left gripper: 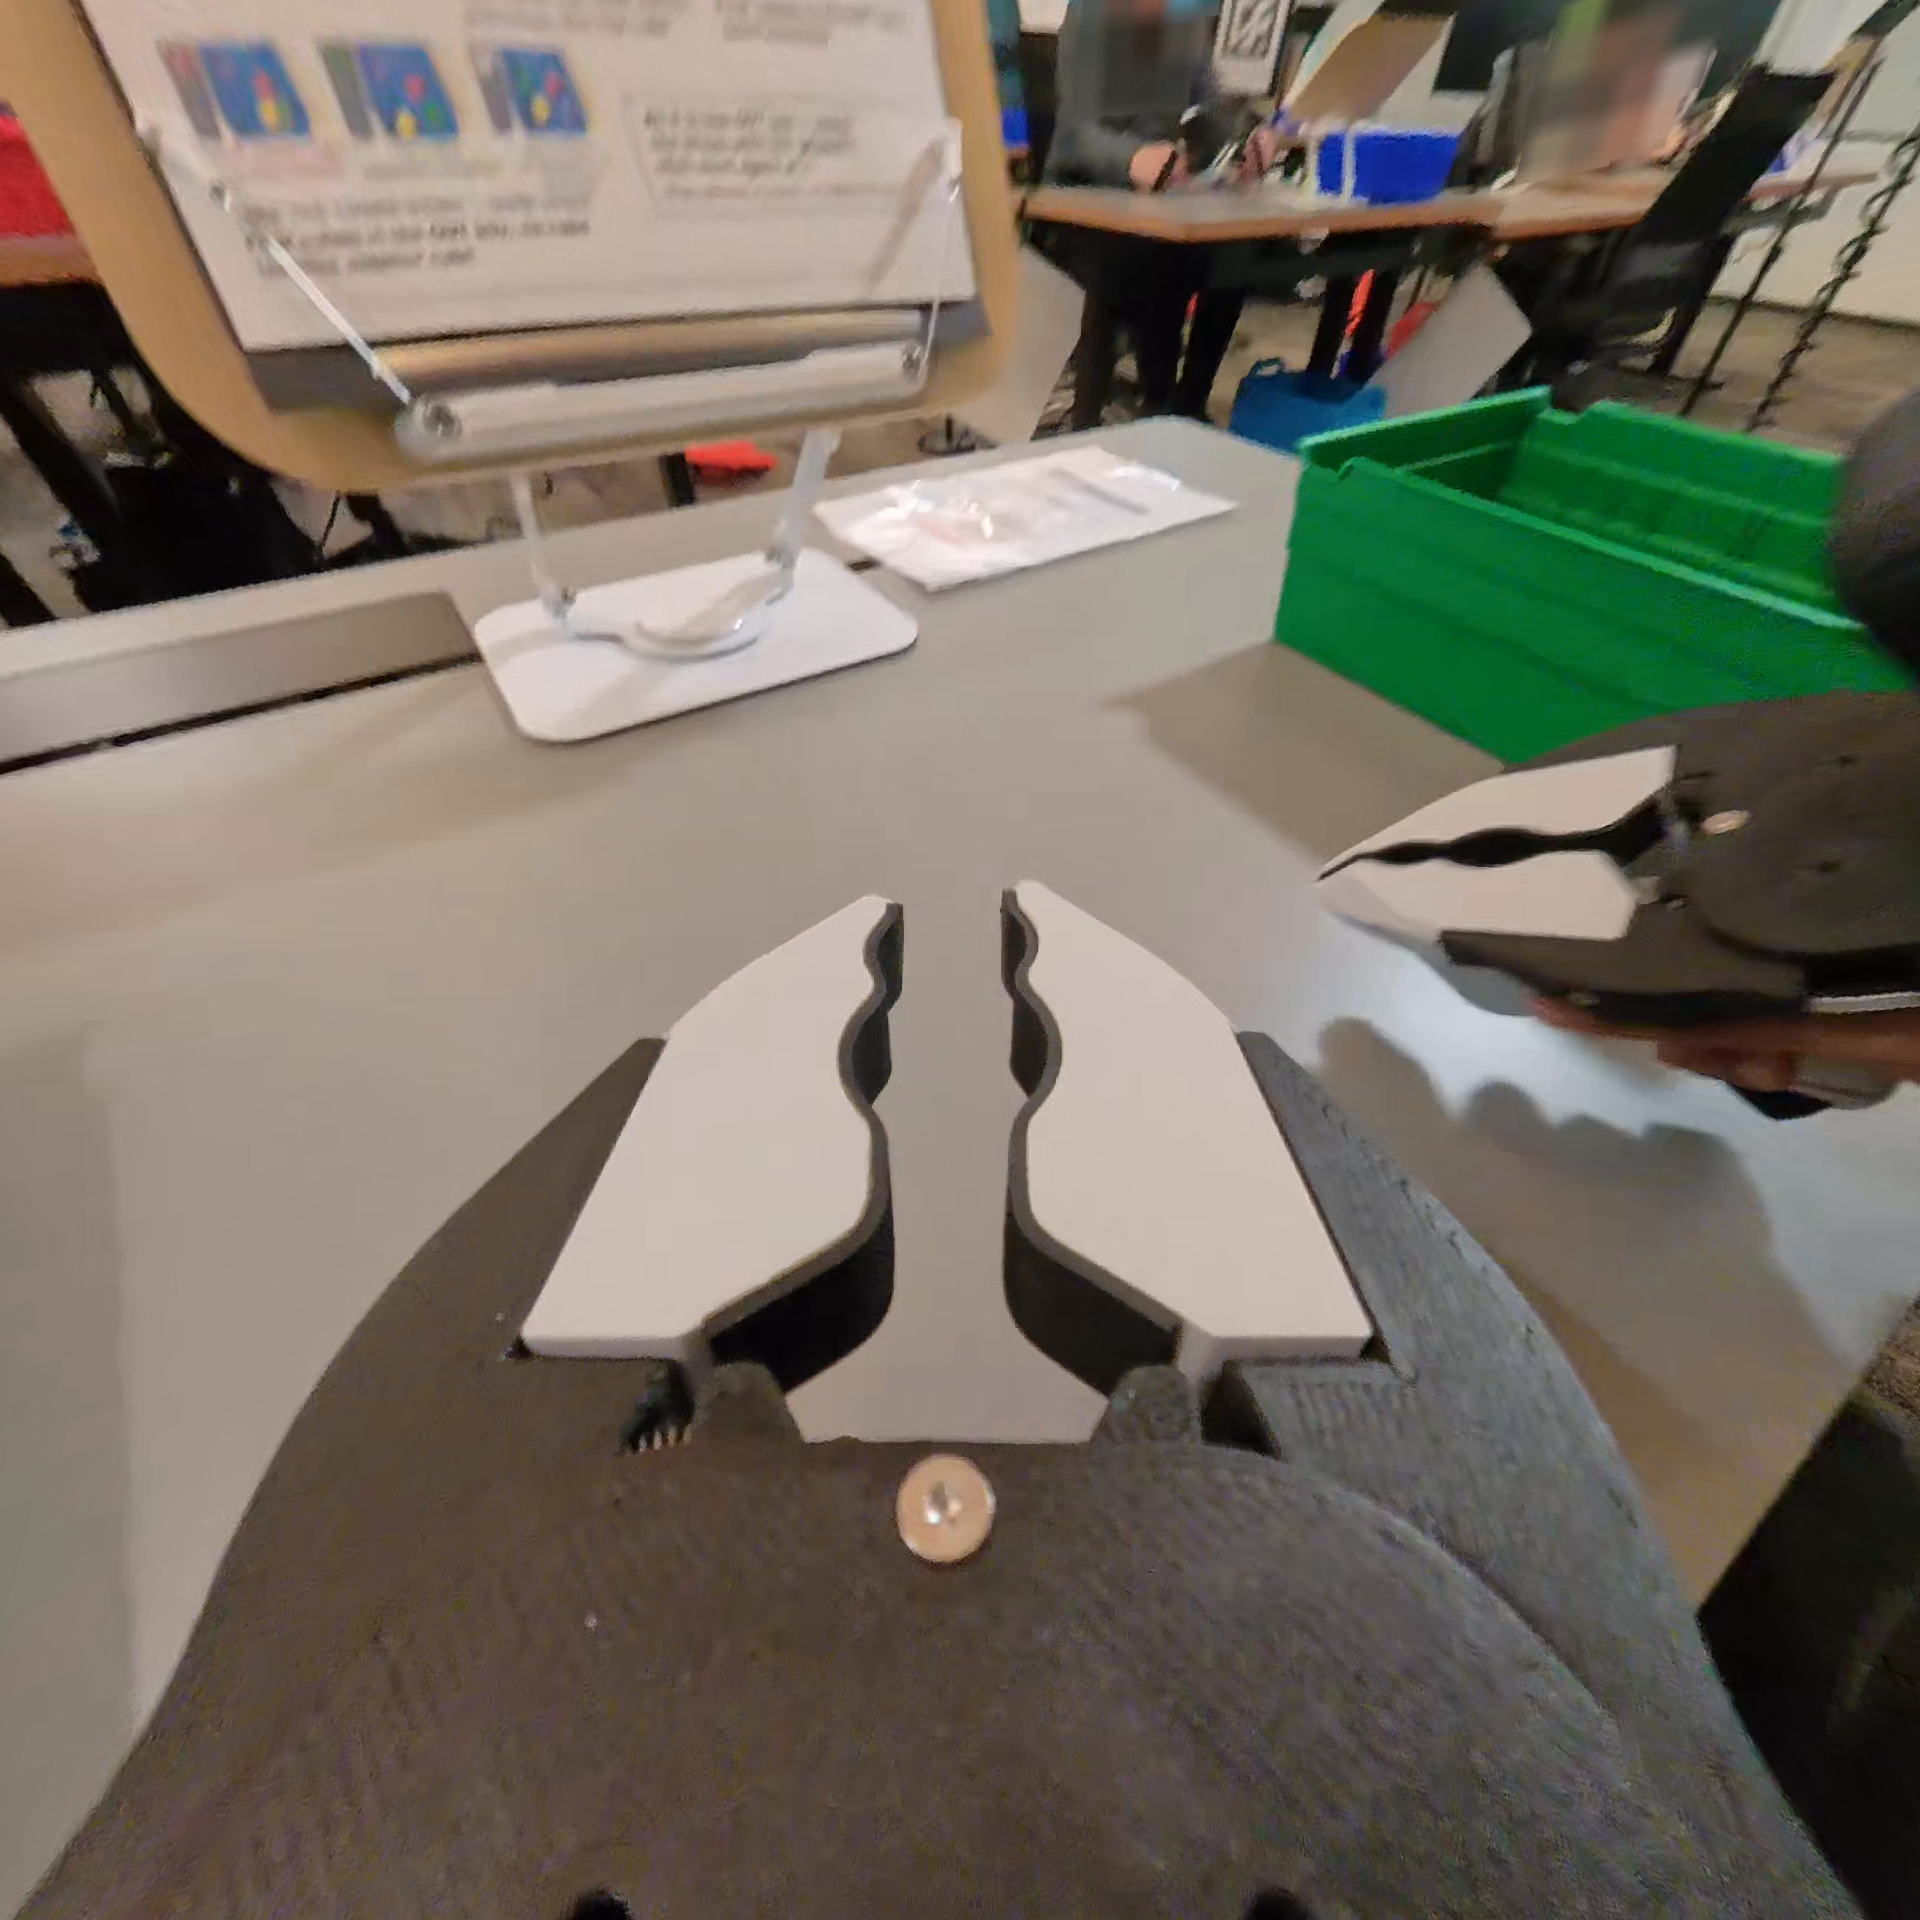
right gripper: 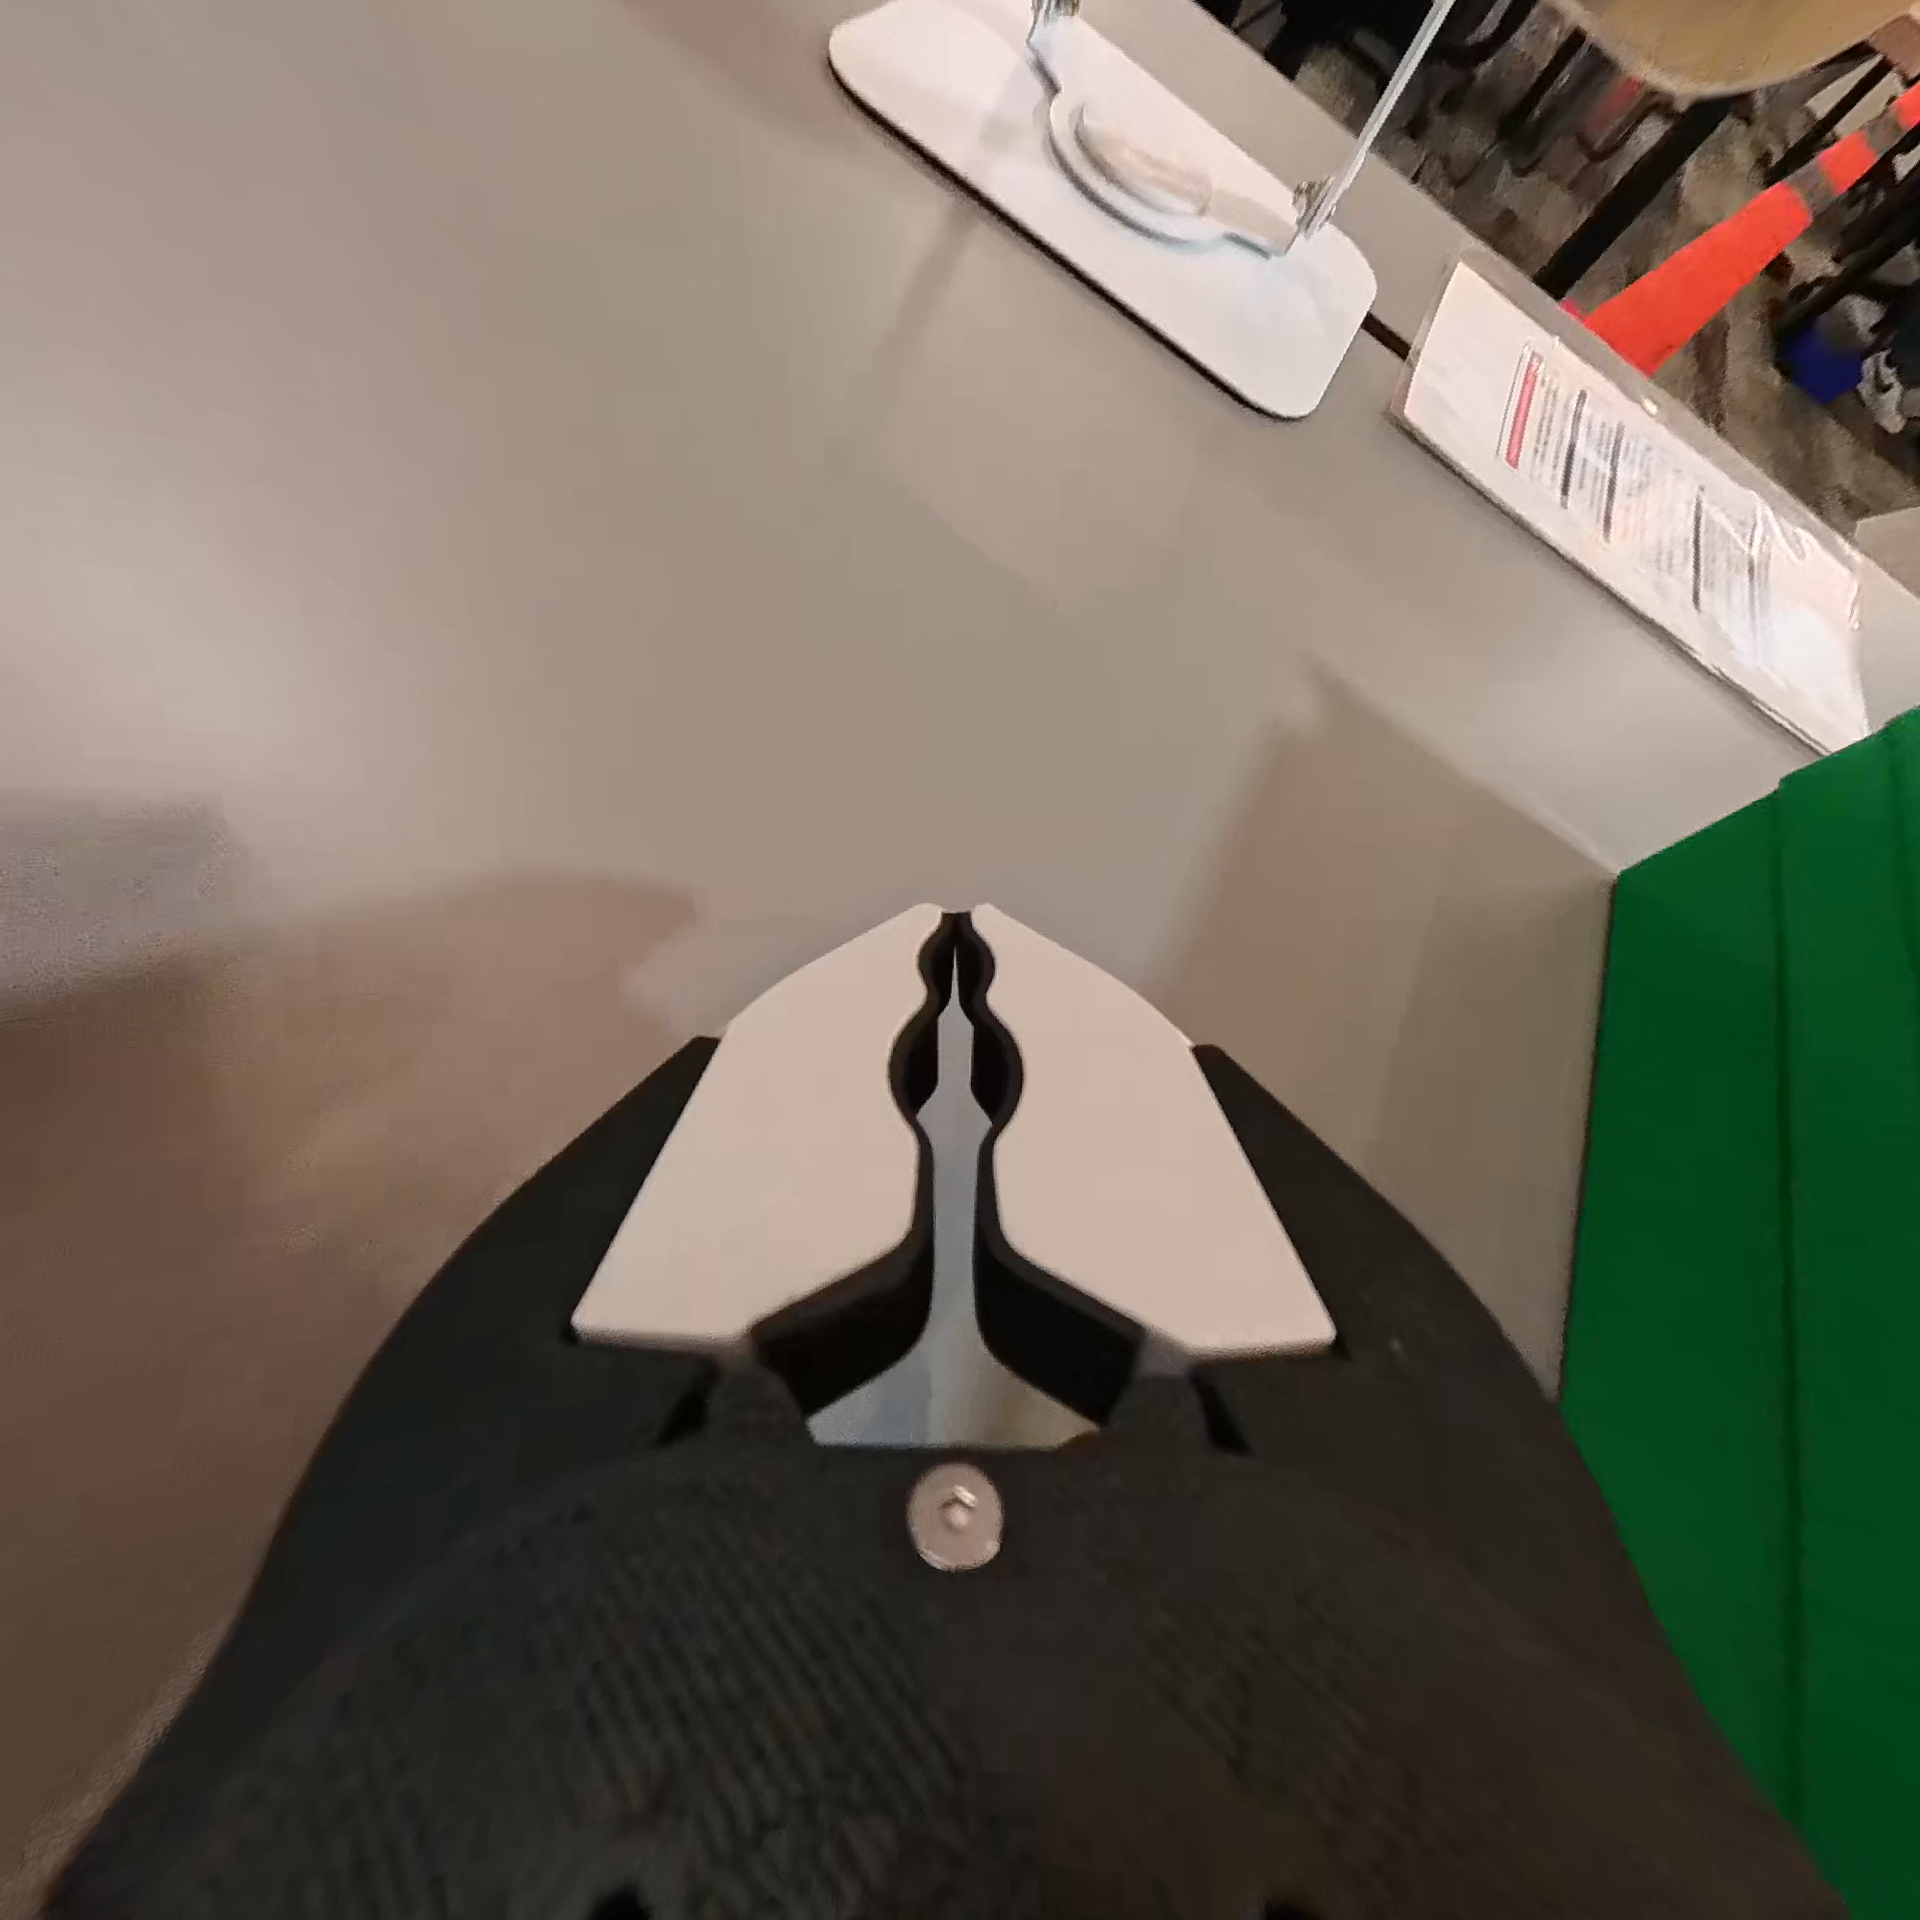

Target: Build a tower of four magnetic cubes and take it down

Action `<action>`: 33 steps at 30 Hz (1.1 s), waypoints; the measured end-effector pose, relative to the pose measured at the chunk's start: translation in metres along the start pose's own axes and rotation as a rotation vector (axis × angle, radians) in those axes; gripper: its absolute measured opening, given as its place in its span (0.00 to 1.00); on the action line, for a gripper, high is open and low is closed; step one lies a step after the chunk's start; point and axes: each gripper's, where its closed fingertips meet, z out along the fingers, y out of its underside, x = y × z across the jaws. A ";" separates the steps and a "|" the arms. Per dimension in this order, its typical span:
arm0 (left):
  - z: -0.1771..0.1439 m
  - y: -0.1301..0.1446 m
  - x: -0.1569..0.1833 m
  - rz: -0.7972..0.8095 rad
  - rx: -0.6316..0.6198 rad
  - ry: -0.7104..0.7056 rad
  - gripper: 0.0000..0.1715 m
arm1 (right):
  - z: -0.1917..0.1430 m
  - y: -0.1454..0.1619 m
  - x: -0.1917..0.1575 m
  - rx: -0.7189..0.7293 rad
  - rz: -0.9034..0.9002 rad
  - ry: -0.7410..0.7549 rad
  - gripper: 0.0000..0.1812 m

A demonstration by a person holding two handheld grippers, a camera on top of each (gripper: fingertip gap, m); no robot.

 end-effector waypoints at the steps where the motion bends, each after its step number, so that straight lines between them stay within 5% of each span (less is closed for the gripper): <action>1: 0.002 0.006 -0.005 -0.001 -0.025 -0.014 0.11 | -0.001 -0.003 0.000 0.015 0.003 -0.002 0.00; 7: 0.008 0.032 -0.035 0.094 -0.142 -0.107 0.14 | -0.008 -0.017 0.000 0.114 0.022 -0.020 0.01; 14: 0.008 0.041 -0.062 -0.023 -0.165 -0.142 0.22 | -0.020 -0.039 -0.004 0.258 0.122 -0.102 0.02; 19: 0.012 0.063 -0.079 0.005 -0.278 -0.222 0.36 | -0.014 -0.028 -0.018 0.160 0.269 -0.258 0.07; 27: 0.017 0.072 -0.073 0.070 -0.315 -0.213 0.42 | -0.006 -0.019 -0.021 0.132 0.170 -0.214 0.18; 30: 0.018 0.072 -0.069 0.051 -0.312 -0.189 0.44 | -0.009 -0.023 -0.021 0.171 -0.008 -0.115 0.16; 33: 0.020 0.071 -0.064 0.052 -0.304 -0.166 0.44 | -0.012 -0.026 -0.033 0.186 0.105 -0.200 0.19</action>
